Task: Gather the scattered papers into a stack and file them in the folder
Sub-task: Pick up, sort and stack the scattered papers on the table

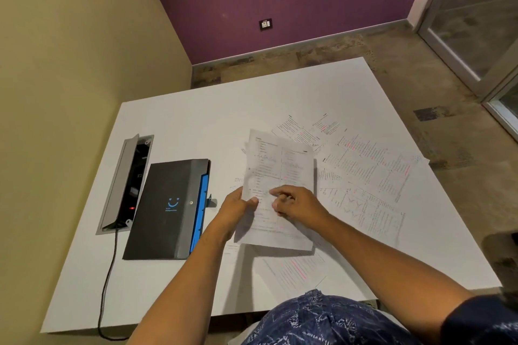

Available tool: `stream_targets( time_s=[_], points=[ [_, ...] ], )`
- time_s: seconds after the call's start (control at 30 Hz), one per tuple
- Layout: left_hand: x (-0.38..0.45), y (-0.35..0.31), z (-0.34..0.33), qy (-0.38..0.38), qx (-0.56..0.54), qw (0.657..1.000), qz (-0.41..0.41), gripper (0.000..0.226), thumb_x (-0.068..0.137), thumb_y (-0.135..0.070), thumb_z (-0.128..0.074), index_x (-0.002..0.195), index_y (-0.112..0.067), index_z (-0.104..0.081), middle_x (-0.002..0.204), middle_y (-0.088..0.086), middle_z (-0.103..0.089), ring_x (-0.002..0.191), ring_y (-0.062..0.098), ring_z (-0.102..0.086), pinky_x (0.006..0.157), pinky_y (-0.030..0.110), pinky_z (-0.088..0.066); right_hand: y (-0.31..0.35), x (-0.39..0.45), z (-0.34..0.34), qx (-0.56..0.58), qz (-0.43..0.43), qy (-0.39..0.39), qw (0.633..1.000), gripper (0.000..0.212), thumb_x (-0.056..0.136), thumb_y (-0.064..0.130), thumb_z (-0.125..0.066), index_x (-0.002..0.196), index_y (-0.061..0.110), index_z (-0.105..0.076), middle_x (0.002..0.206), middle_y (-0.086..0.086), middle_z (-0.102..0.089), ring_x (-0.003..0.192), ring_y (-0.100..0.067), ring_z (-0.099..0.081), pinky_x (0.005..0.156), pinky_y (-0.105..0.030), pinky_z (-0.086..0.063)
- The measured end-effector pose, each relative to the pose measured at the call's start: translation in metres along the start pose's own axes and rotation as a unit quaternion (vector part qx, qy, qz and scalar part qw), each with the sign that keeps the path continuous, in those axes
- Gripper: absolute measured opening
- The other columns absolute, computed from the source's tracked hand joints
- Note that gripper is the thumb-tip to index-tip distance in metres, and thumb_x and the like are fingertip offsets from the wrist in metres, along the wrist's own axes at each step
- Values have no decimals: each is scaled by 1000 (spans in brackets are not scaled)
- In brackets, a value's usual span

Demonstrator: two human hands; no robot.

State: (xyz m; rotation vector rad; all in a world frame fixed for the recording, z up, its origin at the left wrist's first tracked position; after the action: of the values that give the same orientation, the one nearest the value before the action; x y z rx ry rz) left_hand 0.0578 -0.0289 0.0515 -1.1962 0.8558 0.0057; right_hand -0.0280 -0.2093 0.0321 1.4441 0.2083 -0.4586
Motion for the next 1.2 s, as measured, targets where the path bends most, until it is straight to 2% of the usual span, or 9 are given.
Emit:
stream_targets(
  time_s=[0.1,0.23,0.37,0.5,0.7,0.8,0.9,0.97,1.2],
  points=[
    [1,-3,5,-12,-60,998,19,33,97,-2,-59,126,-15,-67,119,12,-76,115,38,-69,103,59,-52,-13,7,15,-68,-39,-159,984,60,86,46,-77,136,21,-55,127,2,-58,109,-18,-63,91,-34,-55],
    [1,-1,9,12,-162,986,26,42,95,7,-54,133,-9,-62,127,20,-71,120,45,-64,103,63,-49,-47,26,40,112,-172,-125,971,108,61,89,-69,147,28,-46,136,0,-63,120,-26,-65,105,-49,-52],
    [-2,2,8,40,-177,983,29,52,85,4,-65,136,-3,-60,130,21,-69,126,45,-61,109,61,-46,-24,8,47,282,-119,-23,952,45,95,44,-69,133,20,-65,121,-7,-75,112,-28,-72,102,-50,-54],
    [-3,1,3,53,-139,989,19,45,90,-5,-72,134,-11,-64,129,11,-72,123,31,-66,107,45,-50,-21,9,48,258,-48,-7,965,43,94,9,-70,136,13,-62,126,-6,-73,117,-26,-70,104,-49,-53],
    [0,6,16,-45,-46,998,27,39,92,-6,-73,130,-10,-64,124,13,-73,111,31,-69,93,42,-58,-30,3,56,105,-42,8,994,34,89,14,-79,121,17,-69,110,3,-76,99,-15,-74,76,-22,-58],
    [-1,12,19,-69,47,996,15,33,94,-9,-72,126,-9,-64,117,7,-71,102,24,-67,80,29,-57,-58,-3,69,-65,-101,-118,986,32,83,29,-85,106,12,-71,96,-2,-70,90,-21,-67,63,-21,-52],
    [-1,25,24,-88,75,993,28,25,94,-6,-70,119,-7,-66,109,8,-71,98,27,-66,73,27,-55,-80,-12,84,-402,-158,-189,882,71,73,59,-81,126,17,-60,124,-6,-63,114,-26,-60,91,-37,-51],
    [-1,37,29,-98,79,991,45,26,94,-5,-70,120,-6,-65,114,11,-71,103,30,-66,80,32,-56,-87,-18,90,-475,-208,-164,839,96,65,75,-76,135,15,-49,134,-9,-54,125,-30,-53,101,-43,-45],
    [-6,65,42,-125,85,984,93,24,95,-10,-69,118,-10,-62,115,13,-69,111,38,-64,103,57,-52,-104,-25,87,-488,-212,-135,836,110,60,73,-82,140,12,-38,136,-11,-48,125,-30,-52,97,-42,-49]
  ],
)
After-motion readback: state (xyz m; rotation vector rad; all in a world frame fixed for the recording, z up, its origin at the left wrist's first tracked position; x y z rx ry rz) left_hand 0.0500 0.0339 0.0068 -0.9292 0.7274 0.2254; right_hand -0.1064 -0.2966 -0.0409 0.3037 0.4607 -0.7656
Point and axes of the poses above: each hand's wrist, its own x-axis towards the middle knuckle, its own z-axis out of the back of the hand, y = z × x, the point moved 1 cm from there along x, towards the middle knuckle
